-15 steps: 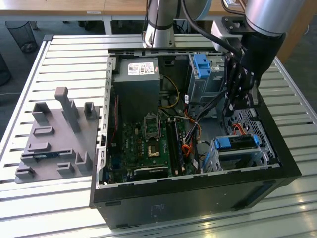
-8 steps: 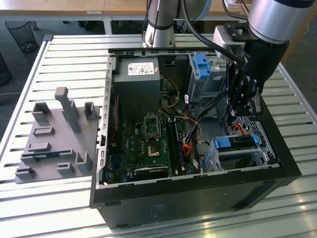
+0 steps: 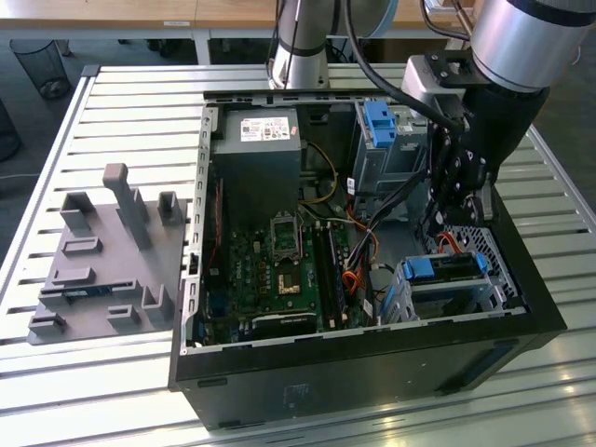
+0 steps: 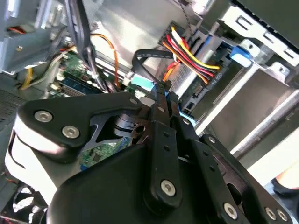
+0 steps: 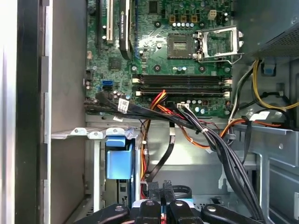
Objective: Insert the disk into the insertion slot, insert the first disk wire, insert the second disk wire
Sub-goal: 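Insert the second disk wire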
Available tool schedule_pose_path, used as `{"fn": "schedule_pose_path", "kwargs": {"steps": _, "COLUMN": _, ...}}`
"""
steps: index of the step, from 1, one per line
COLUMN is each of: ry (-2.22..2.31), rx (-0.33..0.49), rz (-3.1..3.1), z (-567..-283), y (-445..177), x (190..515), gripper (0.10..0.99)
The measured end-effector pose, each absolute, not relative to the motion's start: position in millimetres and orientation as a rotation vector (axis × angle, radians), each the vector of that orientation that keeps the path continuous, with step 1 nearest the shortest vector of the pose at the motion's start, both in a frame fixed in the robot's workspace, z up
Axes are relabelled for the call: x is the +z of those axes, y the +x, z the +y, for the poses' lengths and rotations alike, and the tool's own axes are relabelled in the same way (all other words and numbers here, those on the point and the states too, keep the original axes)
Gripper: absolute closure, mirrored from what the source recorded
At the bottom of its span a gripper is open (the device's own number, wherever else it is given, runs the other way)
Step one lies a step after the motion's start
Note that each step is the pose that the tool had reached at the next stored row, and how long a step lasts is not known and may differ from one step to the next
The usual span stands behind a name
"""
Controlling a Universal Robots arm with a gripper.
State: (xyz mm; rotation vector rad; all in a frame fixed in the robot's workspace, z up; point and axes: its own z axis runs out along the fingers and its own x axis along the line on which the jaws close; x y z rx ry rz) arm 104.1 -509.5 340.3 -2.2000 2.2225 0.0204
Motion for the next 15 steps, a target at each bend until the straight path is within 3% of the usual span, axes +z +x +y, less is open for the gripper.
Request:
{"fn": "schedule_pose_path", "kwargs": {"steps": 4, "ry": -2.173, "rx": 0.077, "rz": 2.196, "z": -514.5, "y": 104.0, "x": 340.1, "gripper": 0.937}}
{"fn": "schedule_pose_path", "kwargs": {"steps": 15, "ry": -2.173, "rx": 0.079, "rz": 2.195, "z": -530.4, "y": 104.0, "x": 339.2, "gripper": 0.937}}
